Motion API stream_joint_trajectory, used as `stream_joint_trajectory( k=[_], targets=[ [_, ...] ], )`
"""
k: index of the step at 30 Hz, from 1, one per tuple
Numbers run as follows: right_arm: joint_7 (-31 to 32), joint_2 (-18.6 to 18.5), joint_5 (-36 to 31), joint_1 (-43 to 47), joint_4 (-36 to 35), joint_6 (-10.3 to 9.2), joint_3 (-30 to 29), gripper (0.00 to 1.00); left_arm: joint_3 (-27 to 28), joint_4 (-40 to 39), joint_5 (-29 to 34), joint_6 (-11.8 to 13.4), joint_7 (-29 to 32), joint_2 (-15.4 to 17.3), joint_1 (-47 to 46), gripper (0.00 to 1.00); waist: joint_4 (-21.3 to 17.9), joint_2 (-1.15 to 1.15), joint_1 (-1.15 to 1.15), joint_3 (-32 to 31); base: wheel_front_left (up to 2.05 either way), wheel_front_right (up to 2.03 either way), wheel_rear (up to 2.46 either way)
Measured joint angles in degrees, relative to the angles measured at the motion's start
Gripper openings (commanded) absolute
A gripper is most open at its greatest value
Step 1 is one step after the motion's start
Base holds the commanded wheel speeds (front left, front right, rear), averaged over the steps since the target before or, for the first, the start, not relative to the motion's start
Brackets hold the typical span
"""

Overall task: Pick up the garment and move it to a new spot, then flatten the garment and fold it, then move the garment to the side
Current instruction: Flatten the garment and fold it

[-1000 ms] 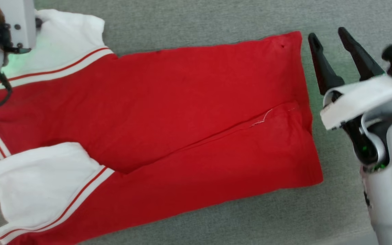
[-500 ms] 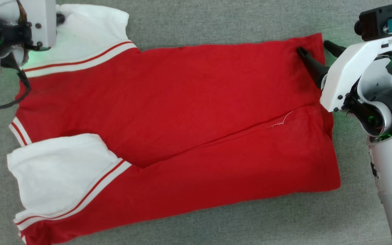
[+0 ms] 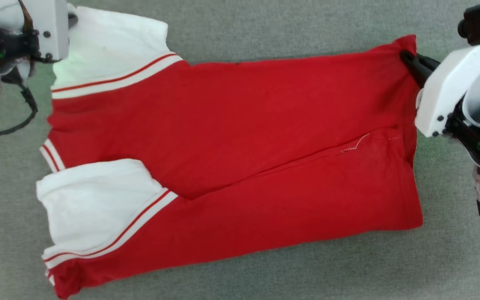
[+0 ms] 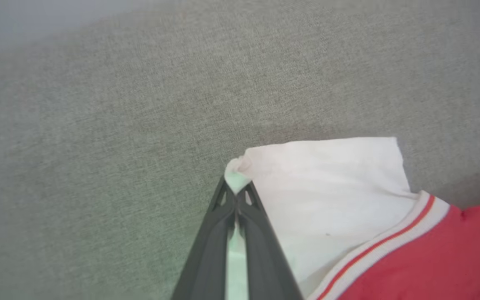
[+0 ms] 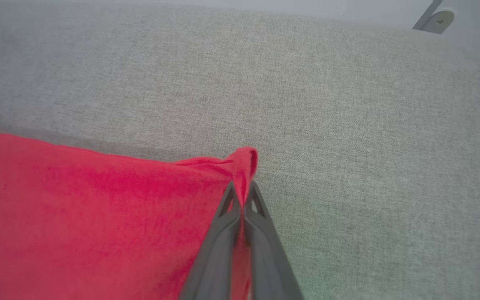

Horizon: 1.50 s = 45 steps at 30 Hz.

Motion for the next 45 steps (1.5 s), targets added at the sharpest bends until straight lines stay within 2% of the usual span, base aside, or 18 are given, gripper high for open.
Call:
stream_joint_trajectory(
  k=[7, 10, 15, 22, 25, 27, 32, 37, 38, 39, 40, 42, 43, 44, 45],
  targets=[
    [1.0, -3.5, 1.3, 5.7, -3.8, 0.00, -1.4, 0.00, -0.4, -6.9, -0.1, -0.7, -0.1, 2.2, 1.5, 0.00, 2.0, 0.00, 0.00, -3.4, 0.00, 0.00, 0.00],
    [1.7, -4.5, 2.2, 9.0, -5.9, -0.01, -2.2, 0.00, -0.7, -12.5, -0.1, 0.5, 0.5, 4.4, 4.7, 0.00, 3.0, 0.00, 0.00, -5.2, 0.00, 0.00, 0.00],
    [3.2, -6.1, 3.1, 14.9, -9.3, 0.00, -3.4, 0.00, -0.7, -25.9, -1.4, 5.6, 2.3, 9.3, 12.3, 0.00, 4.9, 0.00, 0.00, -8.2, 0.00, 0.00, 0.00],
    [5.8, -7.5, 5.0, 22.7, -12.3, -0.01, -5.4, 0.00, -0.8, -46.8, -4.7, 15.7, 4.0, 17.0, 26.9, 0.00, 7.6, 0.00, 0.00, -11.8, 0.00, 0.00, 0.00],
    [7.2, -7.3, 5.4, 25.6, -12.9, -0.01, -6.2, 0.00, -1.1, -52.7, -6.2, 19.2, 3.2, 19.1, 33.0, 0.00, 8.5, 0.00, 0.00, -12.9, 0.00, 0.00, 0.00],
    [8.1, -7.2, 5.6, 27.3, -12.8, -0.01, -6.5, 0.00, -1.5, -54.5, -7.1, 20.5, 2.4, 19.7, 36.3, 0.00, 9.0, 0.00, 0.00, -13.4, 0.00, 0.00, 0.00],
    [9.2, -6.3, 6.0, 28.6, -11.8, -0.01, -6.1, 0.00, -2.7, -53.5, -8.7, 20.8, 1.0, 19.2, 40.6, 0.00, 9.7, 0.00, 0.00, -14.3, 0.00, 0.00, 0.00],
    [8.9, -5.5, 6.0, 27.9, -9.2, -0.01, -5.0, 0.00, -3.6, -47.2, -10.0, 18.4, 0.1, 16.3, 41.4, 0.00, 9.7, 0.00, 0.00, -15.2, 0.00, 0.00, 0.00],
    [8.7, -5.4, 6.0, 27.5, -8.9, -0.01, -4.4, 0.21, -3.6, -46.2, -10.3, 17.8, -0.2, 15.7, 41.4, 0.00, 9.7, 0.00, 0.00, -15.4, 0.00, 0.00, 0.00],
    [8.6, -5.4, 6.0, 27.1, -8.7, -0.01, -3.9, 0.61, -3.6, -45.3, -10.2, 17.1, -0.9, 15.4, 41.4, 0.00, 9.6, 0.00, 0.00, -15.6, 0.00, 0.00, 0.00],
    [8.4, -5.4, 6.1, 26.8, -8.6, -0.01, -3.7, 1.00, -3.4, -44.5, -10.1, 16.8, -1.6, 15.0, 41.3, 0.29, 9.6, 0.00, 0.00, -15.9, 0.00, 0.00, 0.00],
    [8.6, -5.5, 6.7, 26.6, -8.3, -0.01, -3.5, 1.00, -3.2, -43.6, -10.1, 16.4, -2.5, 14.6, 41.3, 0.52, 9.5, 0.00, 0.00, -16.6, 0.00, 0.00, 0.00],
    [8.7, -5.6, 6.9, 26.6, -8.4, -0.01, -3.4, 1.00, -3.1, -43.5, -10.1, 16.3, -2.9, 14.6, 41.3, 0.84, 9.5, 0.00, 0.00, -16.9, 0.00, 0.00, 0.00],
    [8.8, -5.8, 7.4, 26.6, -8.6, -0.01, -3.4, 1.00, -2.8, -43.5, -10.1, 16.3, -3.5, 14.5, 41.3, 1.00, 9.5, 0.00, 0.00, -17.3, 0.00, 0.00, 0.00],
    [8.9, -6.0, 8.1, 26.6, -8.9, -0.01, -3.5, 1.00, -2.7, -43.5, -10.1, 16.3, -3.9, 14.6, 41.4, 1.00, 9.5, 0.00, 0.00, -17.7, 0.00, 0.00, 0.00]
  ],
)
